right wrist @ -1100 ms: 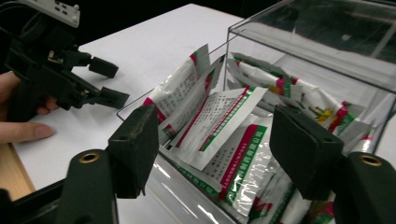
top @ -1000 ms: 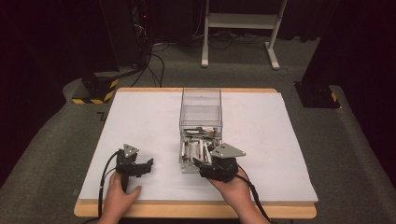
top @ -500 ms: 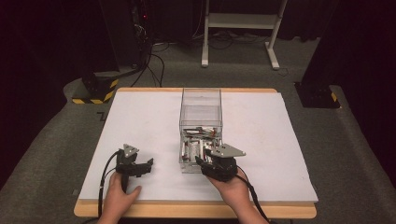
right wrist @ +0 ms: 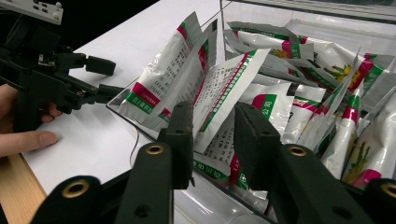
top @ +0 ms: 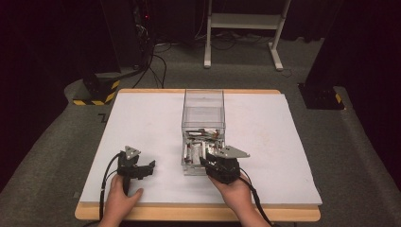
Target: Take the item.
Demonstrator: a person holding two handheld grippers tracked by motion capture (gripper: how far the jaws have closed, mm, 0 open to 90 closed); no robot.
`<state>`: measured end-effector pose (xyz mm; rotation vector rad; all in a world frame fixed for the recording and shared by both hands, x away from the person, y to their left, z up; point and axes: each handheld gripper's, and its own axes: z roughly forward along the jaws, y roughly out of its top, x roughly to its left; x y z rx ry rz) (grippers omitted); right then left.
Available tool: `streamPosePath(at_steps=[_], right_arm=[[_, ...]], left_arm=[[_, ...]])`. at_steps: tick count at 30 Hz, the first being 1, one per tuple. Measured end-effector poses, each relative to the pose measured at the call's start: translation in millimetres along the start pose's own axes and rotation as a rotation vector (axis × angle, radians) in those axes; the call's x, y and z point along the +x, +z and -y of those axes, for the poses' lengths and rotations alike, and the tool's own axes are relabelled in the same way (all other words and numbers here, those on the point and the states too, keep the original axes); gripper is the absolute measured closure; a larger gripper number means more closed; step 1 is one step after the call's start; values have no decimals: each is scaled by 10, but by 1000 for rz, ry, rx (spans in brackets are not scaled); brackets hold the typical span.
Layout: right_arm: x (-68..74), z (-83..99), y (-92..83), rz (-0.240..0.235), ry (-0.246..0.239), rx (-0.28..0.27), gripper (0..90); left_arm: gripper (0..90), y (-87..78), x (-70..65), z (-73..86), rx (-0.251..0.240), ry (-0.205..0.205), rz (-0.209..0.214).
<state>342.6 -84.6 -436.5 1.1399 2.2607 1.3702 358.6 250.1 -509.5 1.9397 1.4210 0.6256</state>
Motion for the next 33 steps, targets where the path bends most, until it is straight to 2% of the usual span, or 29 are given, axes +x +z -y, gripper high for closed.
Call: streamPosePath(at_steps=[8, 14, 18, 33], right_arm=[[27, -1, 10, 4, -43, -1, 797], [47, 1, -9, 1, -56, -16, 885], [57, -9, -58, 9, -69, -50, 889], [50, -49, -188, 33, -92, -110, 891]], left_arm=[[144, 0, 0, 0, 0, 0, 0], [144, 0, 0, 0, 0, 0, 0], [144, 0, 0, 0, 0, 0, 0], [144, 0, 0, 0, 0, 0, 0]])
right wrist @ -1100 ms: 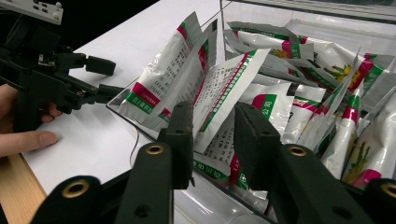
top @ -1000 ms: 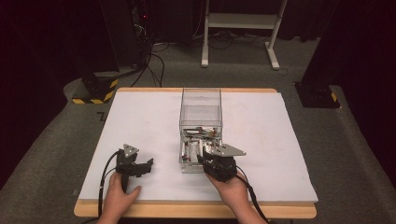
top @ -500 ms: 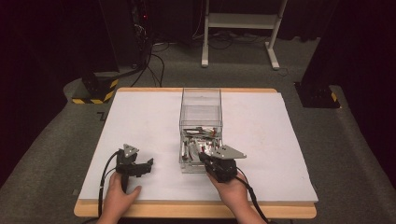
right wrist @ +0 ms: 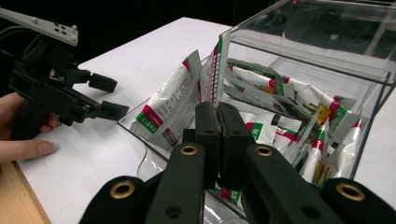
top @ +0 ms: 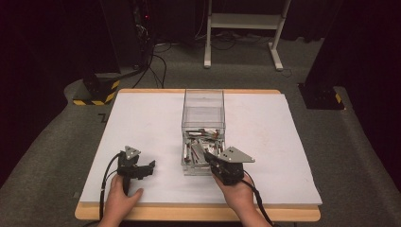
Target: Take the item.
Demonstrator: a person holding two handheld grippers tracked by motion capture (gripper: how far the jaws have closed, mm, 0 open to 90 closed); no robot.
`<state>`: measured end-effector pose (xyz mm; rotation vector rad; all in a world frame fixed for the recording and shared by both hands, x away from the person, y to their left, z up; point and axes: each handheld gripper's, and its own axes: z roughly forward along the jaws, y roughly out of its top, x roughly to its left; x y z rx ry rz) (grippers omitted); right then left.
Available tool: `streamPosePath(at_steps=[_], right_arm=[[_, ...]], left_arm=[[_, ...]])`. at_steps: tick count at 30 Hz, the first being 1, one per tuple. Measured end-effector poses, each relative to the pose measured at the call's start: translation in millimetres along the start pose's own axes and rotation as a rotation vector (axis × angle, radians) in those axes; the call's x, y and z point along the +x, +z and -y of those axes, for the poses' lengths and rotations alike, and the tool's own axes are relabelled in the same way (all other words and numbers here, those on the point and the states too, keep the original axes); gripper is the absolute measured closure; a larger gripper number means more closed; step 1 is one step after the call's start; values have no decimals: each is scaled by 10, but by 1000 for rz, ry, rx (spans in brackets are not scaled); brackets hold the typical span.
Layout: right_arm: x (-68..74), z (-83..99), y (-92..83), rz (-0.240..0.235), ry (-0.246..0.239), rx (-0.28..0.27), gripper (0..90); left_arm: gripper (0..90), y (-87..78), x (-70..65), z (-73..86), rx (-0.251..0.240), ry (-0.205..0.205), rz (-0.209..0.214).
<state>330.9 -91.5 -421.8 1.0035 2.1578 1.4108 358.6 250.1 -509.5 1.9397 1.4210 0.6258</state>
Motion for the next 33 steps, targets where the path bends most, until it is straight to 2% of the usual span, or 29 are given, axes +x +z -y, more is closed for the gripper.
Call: streamPosePath(at_steps=[33], right_arm=[[-60, -128, -211, 29, -9, -90, 896]], left_arm=[[144, 0, 0, 0, 0, 0, 0]])
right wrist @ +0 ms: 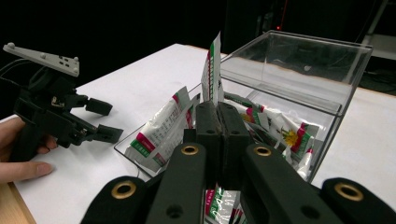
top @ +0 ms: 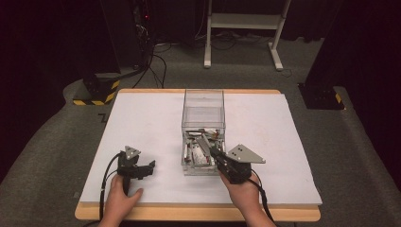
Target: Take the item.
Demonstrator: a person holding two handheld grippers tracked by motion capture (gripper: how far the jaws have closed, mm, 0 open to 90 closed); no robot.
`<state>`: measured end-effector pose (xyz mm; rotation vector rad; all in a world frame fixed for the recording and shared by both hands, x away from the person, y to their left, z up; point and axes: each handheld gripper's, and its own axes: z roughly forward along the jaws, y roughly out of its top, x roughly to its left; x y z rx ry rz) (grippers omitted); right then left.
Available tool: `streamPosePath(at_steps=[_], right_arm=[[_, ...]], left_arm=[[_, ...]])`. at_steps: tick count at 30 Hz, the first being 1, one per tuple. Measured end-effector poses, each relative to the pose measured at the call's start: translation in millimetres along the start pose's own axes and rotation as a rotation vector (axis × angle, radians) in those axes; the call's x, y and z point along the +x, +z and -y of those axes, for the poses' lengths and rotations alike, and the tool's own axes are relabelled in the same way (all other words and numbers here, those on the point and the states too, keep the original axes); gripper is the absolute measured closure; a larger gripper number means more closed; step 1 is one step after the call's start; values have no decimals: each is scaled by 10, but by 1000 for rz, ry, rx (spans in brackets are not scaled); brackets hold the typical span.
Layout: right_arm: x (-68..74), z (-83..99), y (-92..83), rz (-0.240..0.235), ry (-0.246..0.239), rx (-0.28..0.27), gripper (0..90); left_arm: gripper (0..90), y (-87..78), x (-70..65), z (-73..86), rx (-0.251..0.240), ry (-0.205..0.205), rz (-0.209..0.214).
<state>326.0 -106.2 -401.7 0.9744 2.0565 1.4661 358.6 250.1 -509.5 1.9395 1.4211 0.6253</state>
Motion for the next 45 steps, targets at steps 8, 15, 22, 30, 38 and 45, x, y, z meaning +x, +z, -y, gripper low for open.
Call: streamPosePath(at_steps=[8, 15, 22, 30, 38, 45], right_arm=[[-21, -28, -59, 11, -3, -23, 896], [-49, -46, -103, 22, 0, -38, 896], [-84, -58, -175, 40, 9, -55, 896], [-132, -59, -244, 63, 12, -68, 896], [-200, -41, -347, 92, 21, -79, 896], [-251, -27, -407, 116, 28, -83, 896]], left_arm=[[144, 0, 0, 0, 0, 0, 0], [143, 0, 3, -1, 0, 2, 0], [143, 1, 4, -1, 0, 1, 1], [143, 0, 6, -2, 1, 0, 3], [143, 0, 6, -2, 1, 0, 3], [143, 0, 5, -2, 1, 1, 2]])
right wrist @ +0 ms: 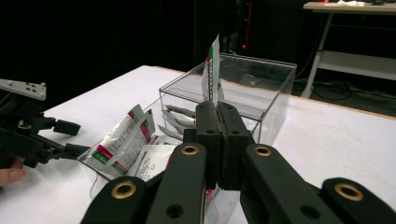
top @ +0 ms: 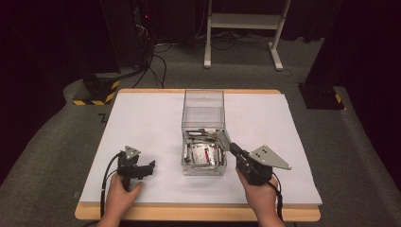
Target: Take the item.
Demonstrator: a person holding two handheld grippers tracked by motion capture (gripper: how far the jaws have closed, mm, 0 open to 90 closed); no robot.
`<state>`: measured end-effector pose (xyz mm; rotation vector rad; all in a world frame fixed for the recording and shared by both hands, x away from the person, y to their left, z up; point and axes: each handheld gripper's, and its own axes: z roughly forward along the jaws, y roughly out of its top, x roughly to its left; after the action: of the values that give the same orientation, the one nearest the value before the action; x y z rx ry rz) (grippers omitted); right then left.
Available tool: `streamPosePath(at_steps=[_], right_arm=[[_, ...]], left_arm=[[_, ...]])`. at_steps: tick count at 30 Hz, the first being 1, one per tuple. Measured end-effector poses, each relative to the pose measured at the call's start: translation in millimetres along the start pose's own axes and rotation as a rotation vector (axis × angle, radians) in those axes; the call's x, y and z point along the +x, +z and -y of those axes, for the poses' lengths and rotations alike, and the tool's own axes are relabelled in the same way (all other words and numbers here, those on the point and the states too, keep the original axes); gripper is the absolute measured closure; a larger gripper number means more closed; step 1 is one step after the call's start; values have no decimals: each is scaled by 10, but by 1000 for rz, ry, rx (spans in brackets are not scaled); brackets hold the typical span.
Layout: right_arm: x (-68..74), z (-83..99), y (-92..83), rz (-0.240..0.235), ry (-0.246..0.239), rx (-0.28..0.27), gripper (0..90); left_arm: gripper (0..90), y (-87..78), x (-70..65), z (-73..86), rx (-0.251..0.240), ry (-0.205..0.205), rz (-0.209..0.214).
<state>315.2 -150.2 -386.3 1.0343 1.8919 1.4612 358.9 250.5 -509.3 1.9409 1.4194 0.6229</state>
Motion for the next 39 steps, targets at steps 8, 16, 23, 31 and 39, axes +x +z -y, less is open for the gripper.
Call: streamPosePath(at_steps=[8, 16, 23, 31, 39], right_arm=[[-97, 6, -72, 40, 9, -9, 897], [-219, 37, -84, 79, 23, -5, 897], [-341, 67, -60, 114, 34, 4, 897], [-457, 89, 1, 148, 31, 16, 897], [-581, 128, 97, 169, 41, 37, 897]], left_arm=[[143, 0, 0, 0, 0, 0, -1], [144, 0, 0, 0, 0, 0, 0], [144, 0, -2, 1, -1, 0, -2], [143, 0, -5, 1, -1, -1, -3], [144, 0, -4, 1, -1, -2, -2]])
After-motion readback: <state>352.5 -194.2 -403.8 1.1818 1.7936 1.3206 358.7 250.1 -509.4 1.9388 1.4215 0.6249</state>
